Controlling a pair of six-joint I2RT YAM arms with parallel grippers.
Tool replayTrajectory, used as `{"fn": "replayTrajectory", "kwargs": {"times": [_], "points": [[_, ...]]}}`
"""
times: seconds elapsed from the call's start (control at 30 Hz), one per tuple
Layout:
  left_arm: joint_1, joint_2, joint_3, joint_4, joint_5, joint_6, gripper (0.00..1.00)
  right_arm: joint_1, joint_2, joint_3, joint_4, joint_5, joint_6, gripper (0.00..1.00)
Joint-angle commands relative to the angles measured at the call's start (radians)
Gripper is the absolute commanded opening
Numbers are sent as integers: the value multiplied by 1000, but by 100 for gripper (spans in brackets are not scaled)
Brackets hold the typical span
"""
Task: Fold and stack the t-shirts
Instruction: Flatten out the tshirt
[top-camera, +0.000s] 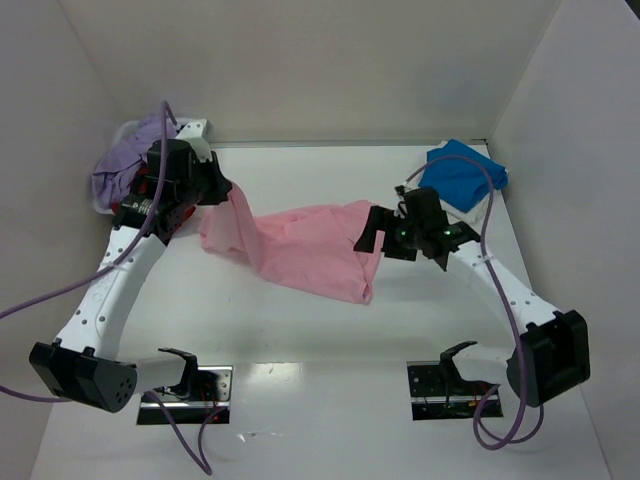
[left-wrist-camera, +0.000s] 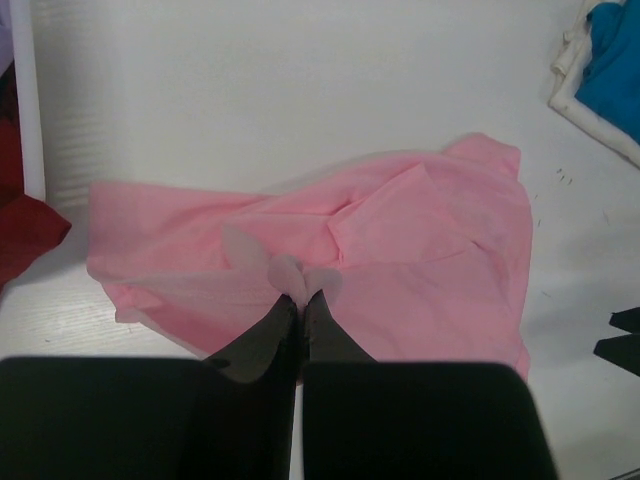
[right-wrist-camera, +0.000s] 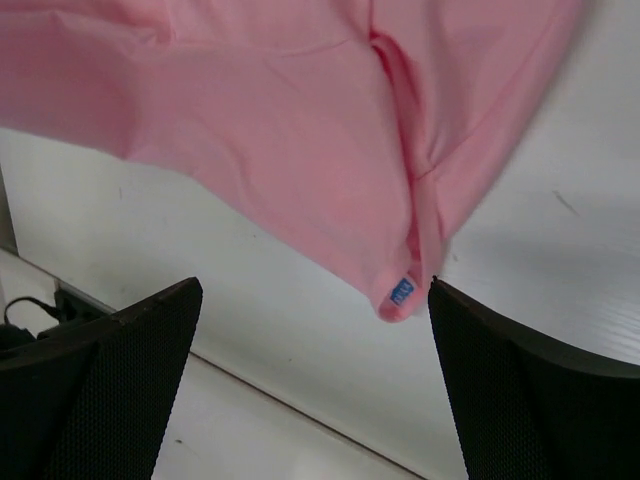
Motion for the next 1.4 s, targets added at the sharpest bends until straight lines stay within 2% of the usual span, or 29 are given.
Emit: {"fn": "replayTrajectory", "kwargs": {"times": [0.0,0.23,0.3,0.53,0.6,0.77,1.1,1.27,1.3,1.37], "points": [[6,9,-27,25,27,21,0,71,55,-4,135,57,38,99],[6,9,-58,25,27,21,0,81,195,14,213,110,27,99],[6,9,-58,34,27,21,0,81,225,23,241,110,27,95],[6,9,-77,34,27,21,0,81,399,192,282,132,-26,92],[6,9,-86,34,27,21,0,91,436,244,282,132,-55,88],[6,29,-86,34,27,30,0,134,583,307,293,132,-89,84],[6,29,-77,16,27,30,0,170,681,341,293,187,-107,76],[6,29,-77,16,27,30,0,170,700,359,284,198,-108,55],[6,29,-77,16,27,30,0,170,700,359,284,212,-108,42],[6,29,-77,16,27,30,0,170,700,359,284,235,-108,28]]}}
